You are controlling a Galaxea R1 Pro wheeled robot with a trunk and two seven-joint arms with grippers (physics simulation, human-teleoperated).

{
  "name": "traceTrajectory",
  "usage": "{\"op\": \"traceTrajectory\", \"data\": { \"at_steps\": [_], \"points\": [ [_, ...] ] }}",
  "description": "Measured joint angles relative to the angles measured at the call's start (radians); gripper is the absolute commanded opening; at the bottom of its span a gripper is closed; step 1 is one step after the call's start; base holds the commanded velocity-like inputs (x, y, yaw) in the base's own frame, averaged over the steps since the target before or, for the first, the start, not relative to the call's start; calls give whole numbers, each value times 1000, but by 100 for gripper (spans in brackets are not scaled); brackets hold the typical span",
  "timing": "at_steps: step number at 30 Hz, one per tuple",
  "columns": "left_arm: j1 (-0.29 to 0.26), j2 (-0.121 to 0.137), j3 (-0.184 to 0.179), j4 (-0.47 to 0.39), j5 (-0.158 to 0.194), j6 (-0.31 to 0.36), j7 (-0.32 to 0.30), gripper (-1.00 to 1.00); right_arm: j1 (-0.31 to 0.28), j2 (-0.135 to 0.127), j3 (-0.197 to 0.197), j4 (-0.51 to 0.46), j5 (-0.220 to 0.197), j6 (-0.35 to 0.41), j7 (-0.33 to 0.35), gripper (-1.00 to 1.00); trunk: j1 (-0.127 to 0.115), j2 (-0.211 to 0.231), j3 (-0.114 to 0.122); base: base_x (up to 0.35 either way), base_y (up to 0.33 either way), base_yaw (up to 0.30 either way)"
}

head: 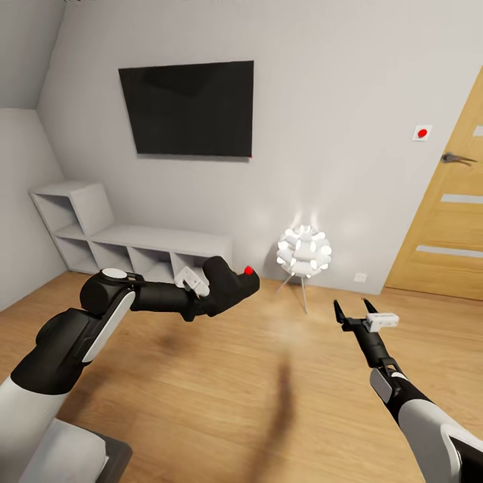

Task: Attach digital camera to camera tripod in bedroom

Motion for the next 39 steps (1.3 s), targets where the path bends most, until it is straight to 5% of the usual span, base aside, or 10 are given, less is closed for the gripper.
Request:
{"op": "traceTrajectory", "data": {
  "at_steps": [6, 11, 16, 22, 31, 36, 39],
  "points": [
    [0, 4, 0, -1, 1, -2, -20, -100, 1, -9, -1, 105, 0, 3, -112, 100, -23, 42, 19, 0, 0, 0],
    [1, 7, 2, -1, 2, -2, -58, -100, 6, -43, -3, 287, -2, 6, -310, 100, -42, 77, 34, 0, 0, 0],
    [1, 7, 18, 0, 0, -3, -68, -100, 72, -53, 0, 333, -1, 16, -461, 100, -61, 112, 50, 0, 0, 0],
    [1, 7, 33, 0, 1, -3, -70, -100, 153, -53, 0, 341, 0, 44, -490, 100, -84, 154, 69, 0, 0, 0],
    [1, 7, 38, -1, 1, -2, -73, -100, 259, -52, 4, 342, 1, 293, -495, 100, -119, 217, 97, 0, 0, 0],
    [1, 7, 39, -1, 1, -2, -73, -100, 306, -52, 13, 342, 3, 351, -495, 100, -138, 252, 113, 0, 0, 0],
    [0, 8, 45, -2, 0, -2, -73, -100, 327, -52, 61, 343, 39, 366, -494, 100, -150, 273, 122, 0, 0, 0]
  ]
}}
